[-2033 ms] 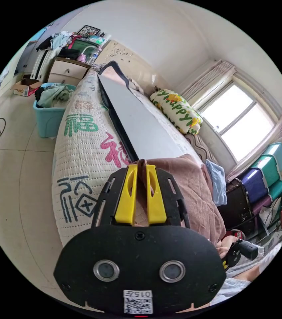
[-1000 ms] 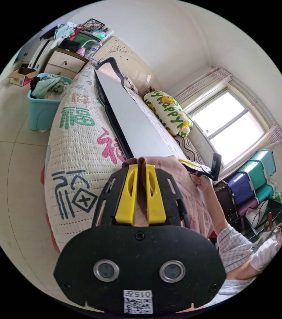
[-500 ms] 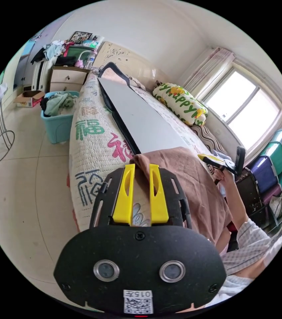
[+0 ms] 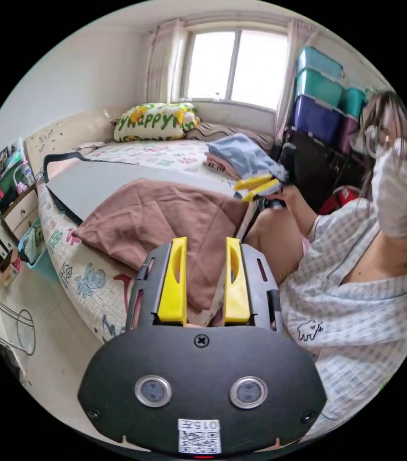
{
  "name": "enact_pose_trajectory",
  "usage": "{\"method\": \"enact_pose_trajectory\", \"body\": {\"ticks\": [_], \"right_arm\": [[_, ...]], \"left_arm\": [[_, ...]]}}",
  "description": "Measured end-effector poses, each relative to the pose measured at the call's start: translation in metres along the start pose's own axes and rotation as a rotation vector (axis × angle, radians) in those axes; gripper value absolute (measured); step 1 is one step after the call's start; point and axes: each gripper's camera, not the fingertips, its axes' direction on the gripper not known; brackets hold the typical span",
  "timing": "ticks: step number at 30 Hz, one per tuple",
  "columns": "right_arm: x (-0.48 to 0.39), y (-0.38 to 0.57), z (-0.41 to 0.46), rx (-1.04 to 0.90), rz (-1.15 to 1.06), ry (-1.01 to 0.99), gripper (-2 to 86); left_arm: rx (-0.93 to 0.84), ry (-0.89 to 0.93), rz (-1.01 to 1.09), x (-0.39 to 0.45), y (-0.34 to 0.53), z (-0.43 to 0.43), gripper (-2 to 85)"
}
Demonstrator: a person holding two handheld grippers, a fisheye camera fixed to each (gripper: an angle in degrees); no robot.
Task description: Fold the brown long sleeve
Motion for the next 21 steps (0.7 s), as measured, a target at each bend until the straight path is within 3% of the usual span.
{"method": "enact_pose_trajectory", "body": {"ticks": [2,7,15,21], "right_arm": [[-0.012,0.006,0.012,-0.052,-0.024,0.024,11.4],[-0.032,0.009,0.028,-0.178,-0.117,0.064,13.5],[-0.043,0.014,0.036,-0.141,-0.144,0.133,3.2],[-0.067,0.010,0.057,-0.321,-0.328,0.246,0.9]], "left_arm": [[-0.124,-0.063,0.054,0.036,0.006,0.027,11.7],[-0.246,-0.155,0.034,0.055,0.014,0.059,9.8],[-0.309,-0.258,0.066,0.074,0.001,0.066,2.7],[-0.327,-0.285,0.061,0.079,0.002,0.054,0.6]]}}
